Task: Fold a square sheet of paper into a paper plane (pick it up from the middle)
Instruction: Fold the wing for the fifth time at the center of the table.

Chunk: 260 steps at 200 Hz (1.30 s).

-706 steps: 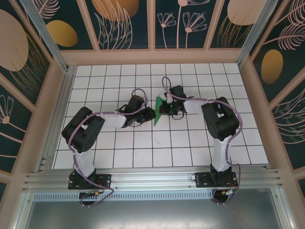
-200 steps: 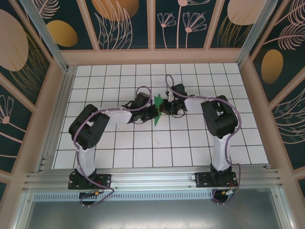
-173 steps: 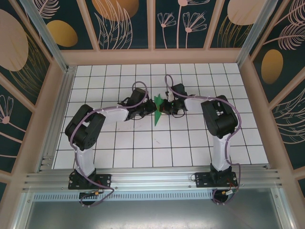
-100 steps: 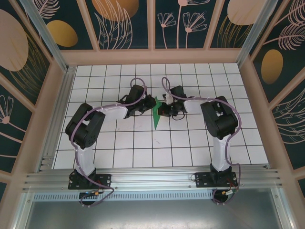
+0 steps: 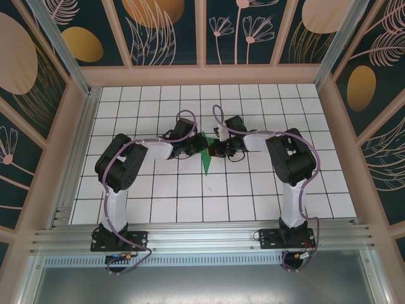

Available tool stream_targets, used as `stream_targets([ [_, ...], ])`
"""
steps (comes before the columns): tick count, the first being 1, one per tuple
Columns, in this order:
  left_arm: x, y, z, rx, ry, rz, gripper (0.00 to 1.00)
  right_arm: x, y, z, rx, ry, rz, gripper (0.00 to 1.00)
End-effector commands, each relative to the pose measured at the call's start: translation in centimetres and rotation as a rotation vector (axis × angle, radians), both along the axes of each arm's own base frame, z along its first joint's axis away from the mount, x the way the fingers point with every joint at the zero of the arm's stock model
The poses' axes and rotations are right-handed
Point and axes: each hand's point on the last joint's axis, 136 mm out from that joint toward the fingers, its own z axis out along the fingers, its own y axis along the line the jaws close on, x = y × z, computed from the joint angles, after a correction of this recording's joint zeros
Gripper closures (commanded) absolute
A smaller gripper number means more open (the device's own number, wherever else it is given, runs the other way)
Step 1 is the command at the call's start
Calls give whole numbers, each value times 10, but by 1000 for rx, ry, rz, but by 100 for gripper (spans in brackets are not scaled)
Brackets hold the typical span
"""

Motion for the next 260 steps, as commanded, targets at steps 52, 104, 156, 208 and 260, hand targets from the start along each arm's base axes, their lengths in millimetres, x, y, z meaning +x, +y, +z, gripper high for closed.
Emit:
stream_targets([
  [52,10,23,-19,172,38,74,84,-38,-19,-40,-142,140,13,100],
  [104,13,33,-32,258,68,103,82,-40,-26,-47,-180,142,10,100],
  [156,25,61,-26,411,53,202,82,-41,-30,-51,-204,140,8,100],
  [208,48,22,27,192,-86,111,81,-42,-31,-52,-208,138,10,100],
  [260,43,-1,45,25,-140,45,88,-43,-30,-53,-203,141,10,100],
])
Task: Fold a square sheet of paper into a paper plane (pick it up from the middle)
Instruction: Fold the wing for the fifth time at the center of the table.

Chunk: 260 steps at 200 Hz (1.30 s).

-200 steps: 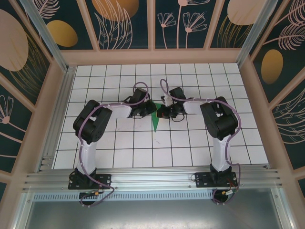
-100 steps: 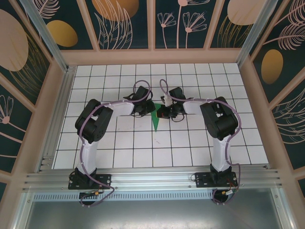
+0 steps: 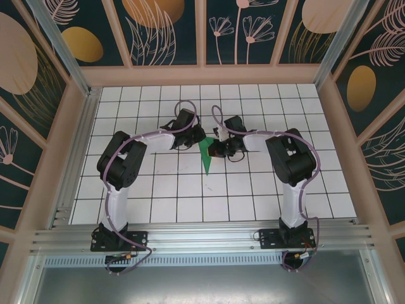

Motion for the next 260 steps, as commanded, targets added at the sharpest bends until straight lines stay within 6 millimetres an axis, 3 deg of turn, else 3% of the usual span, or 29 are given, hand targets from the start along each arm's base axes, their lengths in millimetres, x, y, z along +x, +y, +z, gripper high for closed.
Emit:
stream_targets([
  [1,2,-15,26,-96,-72,-52,88,-42,-29,-51,-181,159,-1,100],
  [68,-3,-15,-17,-53,14,-67,86,-44,-30,-54,-185,166,-4,100],
  [115,6,-8,-32,18,5,-41,86,-45,-30,-54,-184,169,-3,100],
  [192,20,36,-56,180,15,97,84,-50,-35,-59,-203,180,-3,100],
  [260,39,74,-53,246,24,204,82,-51,-37,-61,-210,181,-7,100],
])
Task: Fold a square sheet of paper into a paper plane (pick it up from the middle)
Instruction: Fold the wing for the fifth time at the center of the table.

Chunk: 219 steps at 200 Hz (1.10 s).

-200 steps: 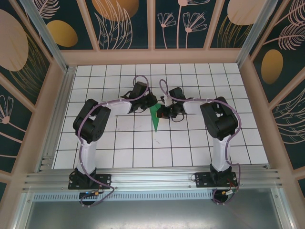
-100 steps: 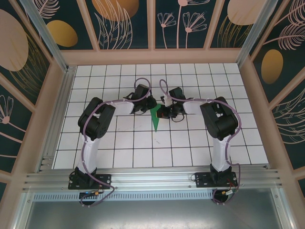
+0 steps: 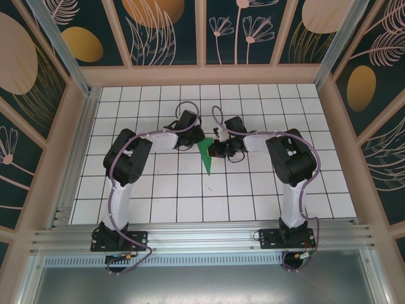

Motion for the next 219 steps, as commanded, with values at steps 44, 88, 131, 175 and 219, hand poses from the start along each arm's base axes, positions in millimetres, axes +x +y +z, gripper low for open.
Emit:
stream_targets([
  [44,36,55,13,93,-56,67,78,-49,-34,-57,-203,188,-3,100],
  [88,23,20,65,-88,-145,-111,75,-47,-31,-55,-192,187,-1,100],
  [131,-9,-17,57,-212,-100,-228,76,-48,-30,-56,-185,194,-1,100],
  [175,-18,-19,17,-117,-8,-211,81,-46,-27,-52,-166,193,4,100],
  [219,-18,-3,-19,-7,67,-163,86,-40,-19,-40,-128,169,23,100],
])
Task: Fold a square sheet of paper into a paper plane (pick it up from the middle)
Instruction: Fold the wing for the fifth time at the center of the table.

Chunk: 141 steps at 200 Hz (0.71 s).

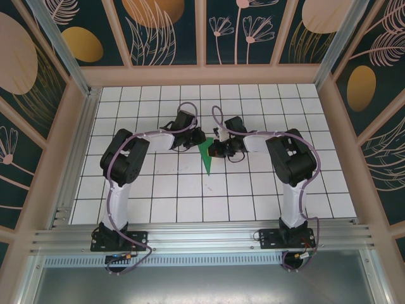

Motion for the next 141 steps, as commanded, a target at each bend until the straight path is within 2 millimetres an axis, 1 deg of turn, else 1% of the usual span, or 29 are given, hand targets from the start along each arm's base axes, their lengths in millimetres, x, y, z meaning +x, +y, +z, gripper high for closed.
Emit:
stream_targets([
  [1,3,11,-19,79,33,26,86,-40,-20,-41,-132,166,21,100],
  [20,1,18,-29,117,56,46,89,-35,-17,-33,-117,151,25,100],
  [31,0,22,-34,136,68,57,90,-30,-14,-25,-99,132,27,100],
  [47,-4,25,-39,150,88,64,92,-21,-9,-6,-69,96,22,100],
  [73,-8,27,-44,150,112,75,96,-7,2,33,2,33,-12,100],
  [87,-11,26,-47,145,126,76,97,-4,7,45,26,22,-43,100],
  [99,-12,27,-49,141,135,82,97,-5,13,50,43,24,-55,100],
  [115,-13,26,-50,132,146,87,98,-8,25,51,55,31,-52,100],
  [124,-14,26,-51,127,152,93,98,-5,26,47,49,41,-66,100],
  [128,-15,26,-51,127,155,96,98,-10,32,44,42,47,-53,100],
  [141,-15,27,-52,125,161,105,98,-10,37,36,33,62,-62,100],
])
